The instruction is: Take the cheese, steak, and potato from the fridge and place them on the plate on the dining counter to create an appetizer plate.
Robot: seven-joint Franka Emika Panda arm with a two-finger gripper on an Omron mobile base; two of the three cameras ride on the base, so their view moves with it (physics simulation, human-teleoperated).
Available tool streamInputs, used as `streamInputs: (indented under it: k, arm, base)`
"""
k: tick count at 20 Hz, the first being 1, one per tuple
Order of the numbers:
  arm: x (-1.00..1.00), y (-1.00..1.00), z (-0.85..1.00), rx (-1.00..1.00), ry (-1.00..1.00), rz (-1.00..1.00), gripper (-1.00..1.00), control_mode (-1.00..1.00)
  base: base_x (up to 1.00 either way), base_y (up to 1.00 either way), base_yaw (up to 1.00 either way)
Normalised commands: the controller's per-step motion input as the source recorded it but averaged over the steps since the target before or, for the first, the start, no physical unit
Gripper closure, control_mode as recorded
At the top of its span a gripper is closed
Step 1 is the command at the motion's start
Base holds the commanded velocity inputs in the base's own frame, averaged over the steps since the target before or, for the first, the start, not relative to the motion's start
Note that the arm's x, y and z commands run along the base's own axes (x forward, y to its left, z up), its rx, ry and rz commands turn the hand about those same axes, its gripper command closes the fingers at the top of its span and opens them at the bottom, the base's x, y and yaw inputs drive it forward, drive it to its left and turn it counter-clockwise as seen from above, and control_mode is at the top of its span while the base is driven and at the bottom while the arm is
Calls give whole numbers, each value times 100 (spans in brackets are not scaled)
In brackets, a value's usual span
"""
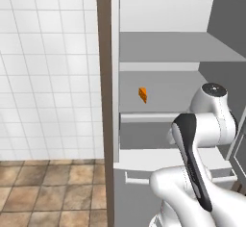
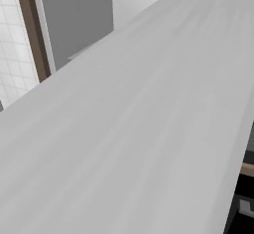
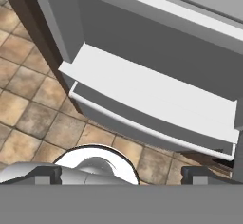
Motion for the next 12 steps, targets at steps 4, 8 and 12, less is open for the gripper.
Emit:
streamInputs:
  k: [4,8,12]
  arm:
    - [10,0,0,0,0,0,-100,-100]
    - [40,0,0,3,0,0,-100,-100]
    - [44,0,3,5,-1,0,-100,-100]
  base:
    - [1,1,0]
    - [0,0,0]
    - [0,0,0]
